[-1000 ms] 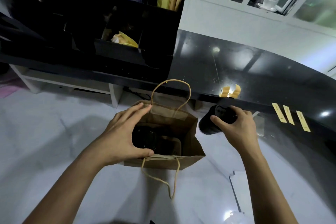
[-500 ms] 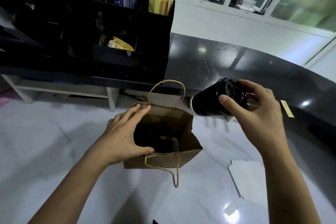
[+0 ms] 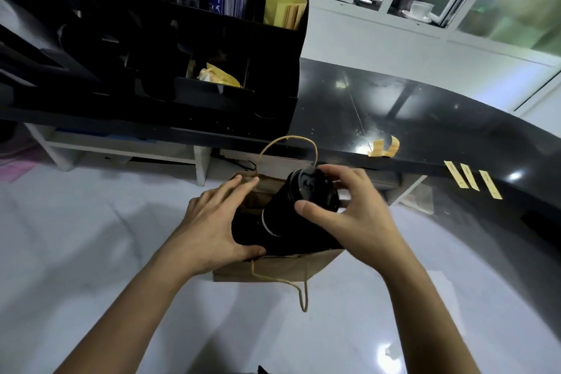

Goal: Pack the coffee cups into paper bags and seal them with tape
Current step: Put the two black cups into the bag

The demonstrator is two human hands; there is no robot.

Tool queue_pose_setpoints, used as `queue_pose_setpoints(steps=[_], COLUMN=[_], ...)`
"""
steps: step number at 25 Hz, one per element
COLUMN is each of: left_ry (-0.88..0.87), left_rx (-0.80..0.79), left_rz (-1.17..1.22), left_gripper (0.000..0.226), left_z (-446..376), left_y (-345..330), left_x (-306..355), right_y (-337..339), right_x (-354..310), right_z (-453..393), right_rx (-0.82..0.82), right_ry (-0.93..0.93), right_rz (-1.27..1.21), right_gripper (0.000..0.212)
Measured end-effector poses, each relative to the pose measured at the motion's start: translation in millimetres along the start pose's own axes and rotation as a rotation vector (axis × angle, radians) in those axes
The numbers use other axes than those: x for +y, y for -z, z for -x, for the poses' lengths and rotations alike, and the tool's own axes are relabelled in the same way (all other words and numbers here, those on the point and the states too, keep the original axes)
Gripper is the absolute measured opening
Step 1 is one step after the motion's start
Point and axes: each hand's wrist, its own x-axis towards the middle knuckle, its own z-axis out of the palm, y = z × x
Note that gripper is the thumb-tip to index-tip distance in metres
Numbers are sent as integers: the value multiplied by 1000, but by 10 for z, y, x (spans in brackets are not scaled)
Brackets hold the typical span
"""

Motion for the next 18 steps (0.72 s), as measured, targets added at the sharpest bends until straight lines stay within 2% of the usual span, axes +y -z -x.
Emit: queue_pose_setpoints(steps=[4, 12, 18], left_ry=[5, -12, -14], left_rx=[1, 10, -2], left_rz=[8, -1, -11], left_gripper=[120, 116, 116], left_z=[25, 54, 65], left_y=[26, 63, 79], left_x=[-74, -171, -178], right_y=[-276, -349, -571], right_x=[-21, 82, 73], right_z=[-55, -139, -229], right_rx=[-115, -207, -313], right_ry=[-30, -117, -65], right_rz=[98, 347, 610], right_gripper=[69, 75, 70])
